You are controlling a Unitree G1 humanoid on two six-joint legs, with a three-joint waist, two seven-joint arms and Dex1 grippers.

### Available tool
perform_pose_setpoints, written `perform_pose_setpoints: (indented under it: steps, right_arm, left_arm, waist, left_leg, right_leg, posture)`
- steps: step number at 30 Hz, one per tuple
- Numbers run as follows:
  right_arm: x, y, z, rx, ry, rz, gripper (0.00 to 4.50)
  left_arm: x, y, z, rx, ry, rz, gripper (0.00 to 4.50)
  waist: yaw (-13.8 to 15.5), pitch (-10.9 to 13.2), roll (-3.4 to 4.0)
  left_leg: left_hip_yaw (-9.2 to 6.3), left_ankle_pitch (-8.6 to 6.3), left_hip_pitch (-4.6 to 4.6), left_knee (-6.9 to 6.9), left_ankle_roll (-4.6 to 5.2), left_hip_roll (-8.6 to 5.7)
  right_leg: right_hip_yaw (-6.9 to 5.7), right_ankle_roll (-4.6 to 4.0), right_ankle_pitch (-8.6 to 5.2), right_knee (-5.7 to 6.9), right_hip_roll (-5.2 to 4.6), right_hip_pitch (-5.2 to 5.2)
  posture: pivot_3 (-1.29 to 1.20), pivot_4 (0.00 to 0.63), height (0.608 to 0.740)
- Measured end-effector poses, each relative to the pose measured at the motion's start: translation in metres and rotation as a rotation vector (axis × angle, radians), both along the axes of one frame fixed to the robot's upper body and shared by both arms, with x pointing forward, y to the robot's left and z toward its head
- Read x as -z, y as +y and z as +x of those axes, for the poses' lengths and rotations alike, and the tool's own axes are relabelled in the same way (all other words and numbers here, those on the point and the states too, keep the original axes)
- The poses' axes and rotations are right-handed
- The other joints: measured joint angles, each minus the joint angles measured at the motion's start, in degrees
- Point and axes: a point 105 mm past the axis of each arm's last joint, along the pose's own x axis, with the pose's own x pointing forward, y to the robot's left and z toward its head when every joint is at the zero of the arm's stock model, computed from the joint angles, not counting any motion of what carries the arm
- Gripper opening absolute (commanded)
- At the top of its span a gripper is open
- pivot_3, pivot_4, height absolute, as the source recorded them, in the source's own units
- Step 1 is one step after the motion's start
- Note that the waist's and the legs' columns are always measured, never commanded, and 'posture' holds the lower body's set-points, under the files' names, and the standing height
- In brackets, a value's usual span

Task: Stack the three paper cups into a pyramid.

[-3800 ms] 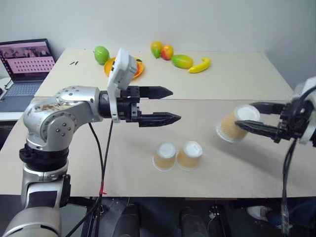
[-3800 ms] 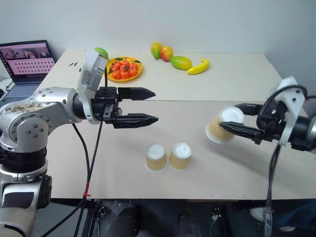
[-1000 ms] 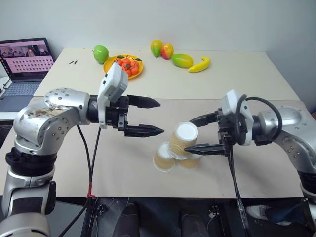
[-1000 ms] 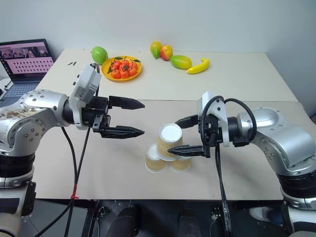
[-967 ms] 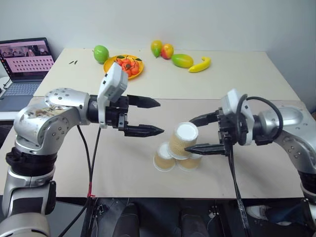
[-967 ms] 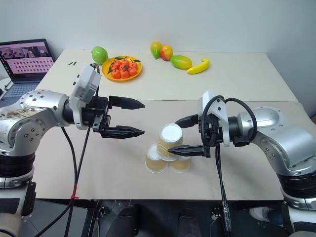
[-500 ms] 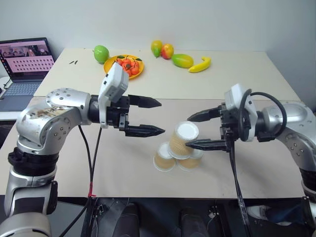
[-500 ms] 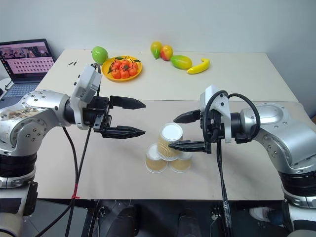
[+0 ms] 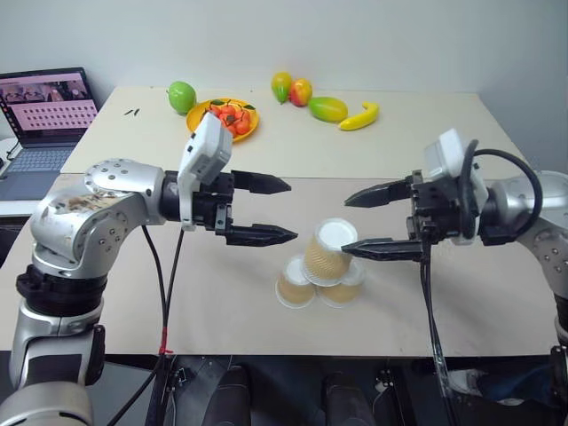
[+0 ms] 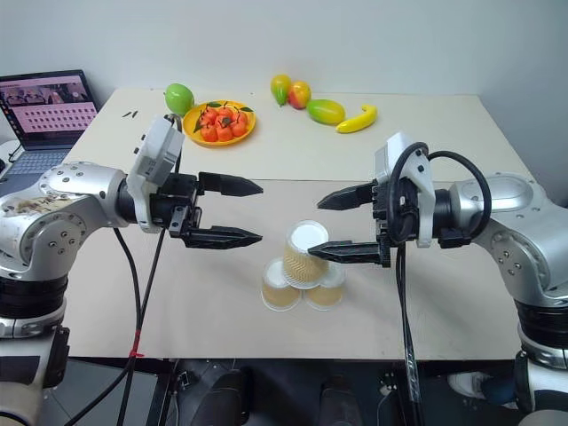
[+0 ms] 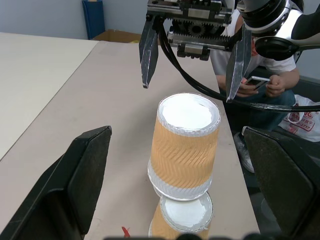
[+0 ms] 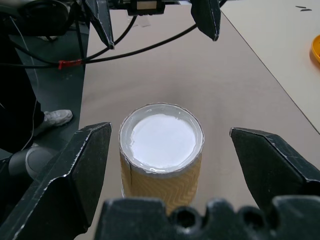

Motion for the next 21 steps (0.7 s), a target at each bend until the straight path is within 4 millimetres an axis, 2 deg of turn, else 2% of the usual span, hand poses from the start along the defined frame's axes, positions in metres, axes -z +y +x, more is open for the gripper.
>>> perform_pose_setpoints:
  steps: [5,11,16,18,19,21]
  right_arm:
    - [-0.006,-0.017,0.005,0.048,0.013,-0.003,4.42]
    - [-0.021,-0.061,0.022,0.198,-0.017,0.035,4.42]
    - [-0.006,-0.086,0.020,0.244,0.038,0.022,4.42]
    - [0.004,-0.109,0.016,0.311,0.052,0.010,4.42]
    - [0.013,-0.124,0.012,0.358,0.075,-0.004,4.42]
    - [0.026,-0.144,0.010,0.434,0.116,-0.006,4.42]
  left_arm:
    - [0.000,0.001,0.001,-0.008,-0.002,0.003,4.50]
    - [0.003,0.013,0.016,-0.100,-0.006,0.023,4.50]
    - [-0.005,0.031,0.037,-0.245,-0.011,-0.042,4.50]
    - [-0.009,0.045,0.038,-0.318,-0.033,-0.072,4.50]
    - [-0.001,0.059,0.035,-0.368,-0.034,-0.052,4.50]
    - [0.022,0.074,0.032,-0.428,-0.002,-0.005,4.50]
  waist:
    - [0.0,0.0,0.00]
    - [0.0,0.0,0.00]
    - [0.0,0.0,0.00]
    - [0.0,0.0,0.00]
    - [-0.1,0.0,0.00]
    - [-0.3,0.0,0.02]
  left_leg:
    - [0.00,0.00,0.00,0.02,0.00,0.00]
    - [0.01,0.00,0.01,-0.02,0.00,0.00]
    - [0.02,0.00,0.00,-0.03,0.00,0.00]
    - [0.03,-0.02,0.01,-0.09,0.03,0.00]
    - [0.07,-0.06,0.05,-0.11,0.10,0.00]
    - [0.14,-0.07,0.11,-0.09,0.11,0.01]
  right_leg:
    - [0.00,0.00,0.00,0.01,0.00,0.00]
    - [0.00,-0.01,-0.01,0.00,0.00,-0.01]
    - [0.00,0.00,-0.02,0.01,0.00,-0.01]
    - [0.00,0.02,-0.03,-0.05,-0.01,0.00]
    - [0.03,0.00,-0.06,-0.06,-0.01,0.01]
    - [0.12,-0.01,-0.06,0.05,-0.01,-0.03]
  posture:
    - [0.00,0.150,0.732]
    - [0.00,0.150,0.732]
    - [0.00,0.150,0.732]
    - [0.00,0.150,0.732]
    - [0.00,0.150,0.732]
    - [0.00,0.150,0.732]
